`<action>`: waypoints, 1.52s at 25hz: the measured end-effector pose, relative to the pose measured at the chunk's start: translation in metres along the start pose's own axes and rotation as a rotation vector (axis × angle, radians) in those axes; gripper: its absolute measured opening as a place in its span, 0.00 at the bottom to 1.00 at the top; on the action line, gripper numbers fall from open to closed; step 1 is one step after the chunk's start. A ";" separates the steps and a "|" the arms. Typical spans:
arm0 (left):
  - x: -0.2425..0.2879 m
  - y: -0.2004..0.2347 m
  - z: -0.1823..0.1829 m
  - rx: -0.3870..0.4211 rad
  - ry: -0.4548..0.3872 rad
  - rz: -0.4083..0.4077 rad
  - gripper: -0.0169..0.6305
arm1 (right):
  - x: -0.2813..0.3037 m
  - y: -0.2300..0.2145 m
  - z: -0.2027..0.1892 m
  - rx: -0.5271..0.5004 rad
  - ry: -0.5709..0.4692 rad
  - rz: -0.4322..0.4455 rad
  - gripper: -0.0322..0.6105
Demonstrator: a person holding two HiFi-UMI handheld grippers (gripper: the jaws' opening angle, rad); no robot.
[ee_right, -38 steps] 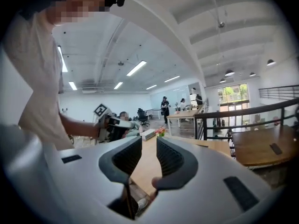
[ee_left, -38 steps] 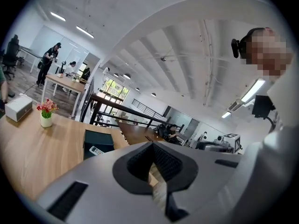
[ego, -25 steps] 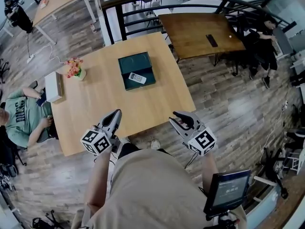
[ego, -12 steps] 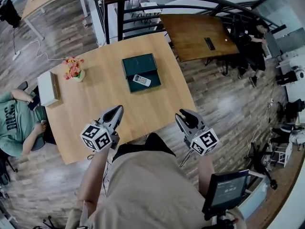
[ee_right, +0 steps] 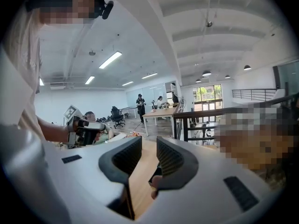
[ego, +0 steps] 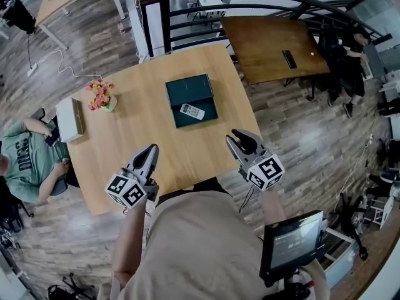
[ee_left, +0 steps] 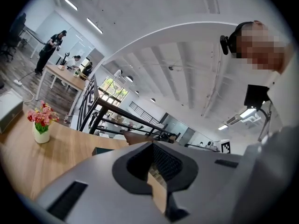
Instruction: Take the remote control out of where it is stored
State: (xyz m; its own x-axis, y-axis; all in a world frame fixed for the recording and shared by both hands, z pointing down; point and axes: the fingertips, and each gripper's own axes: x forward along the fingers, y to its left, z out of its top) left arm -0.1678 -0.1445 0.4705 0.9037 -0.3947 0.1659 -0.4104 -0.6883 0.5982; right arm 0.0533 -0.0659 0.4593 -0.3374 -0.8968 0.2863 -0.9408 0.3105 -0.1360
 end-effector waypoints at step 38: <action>0.057 0.028 -0.054 0.015 -0.040 0.374 0.04 | 0.121 -0.108 -0.122 -0.208 0.266 0.255 0.21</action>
State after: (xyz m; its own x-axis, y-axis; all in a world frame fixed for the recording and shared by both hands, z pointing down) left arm -0.1212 -0.1529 0.5390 0.6860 -0.6435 0.3397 -0.7130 -0.5012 0.4904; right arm 0.1095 -0.1693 0.6246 -0.5309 -0.6791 0.5069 -0.8038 0.5931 -0.0474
